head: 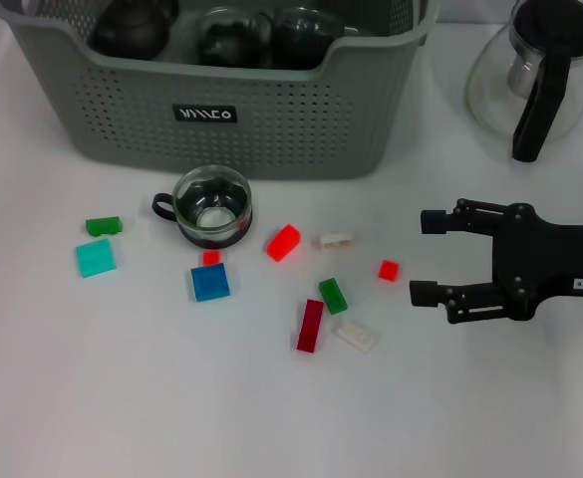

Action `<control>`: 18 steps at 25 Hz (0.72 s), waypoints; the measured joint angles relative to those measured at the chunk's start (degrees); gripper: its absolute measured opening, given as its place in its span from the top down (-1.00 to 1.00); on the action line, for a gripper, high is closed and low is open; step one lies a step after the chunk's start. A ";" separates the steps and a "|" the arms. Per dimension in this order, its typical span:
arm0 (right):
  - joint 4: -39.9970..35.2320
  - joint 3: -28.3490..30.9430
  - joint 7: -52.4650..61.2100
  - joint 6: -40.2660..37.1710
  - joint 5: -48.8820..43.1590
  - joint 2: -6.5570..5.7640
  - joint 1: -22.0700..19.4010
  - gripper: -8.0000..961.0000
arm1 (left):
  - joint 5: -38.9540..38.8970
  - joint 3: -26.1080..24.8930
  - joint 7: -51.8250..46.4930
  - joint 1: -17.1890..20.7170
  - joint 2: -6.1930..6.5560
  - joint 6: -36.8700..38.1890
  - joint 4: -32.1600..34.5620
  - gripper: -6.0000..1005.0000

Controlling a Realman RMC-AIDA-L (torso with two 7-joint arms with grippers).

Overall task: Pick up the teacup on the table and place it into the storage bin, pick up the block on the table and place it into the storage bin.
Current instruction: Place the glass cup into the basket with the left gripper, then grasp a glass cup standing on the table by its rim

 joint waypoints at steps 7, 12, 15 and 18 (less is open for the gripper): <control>0.00 0.00 0.00 0.01 -0.01 -0.15 -0.02 -0.99 | -4.15 -10.24 8.03 5.83 -0.27 24.19 -1.53 0.08; 0.03 0.00 0.00 0.01 -0.01 -0.32 -0.02 -0.99 | 0.49 -8.95 14.40 9.97 -1.81 26.83 -0.08 0.08; 0.08 0.00 0.00 -0.01 -0.01 -0.37 -0.04 -0.99 | 10.18 -7.16 21.91 12.62 -3.20 27.01 2.34 0.08; 0.16 0.00 0.00 -0.03 -0.01 -0.48 -0.16 -0.99 | 15.29 -3.81 23.42 13.07 -3.85 27.12 5.13 0.08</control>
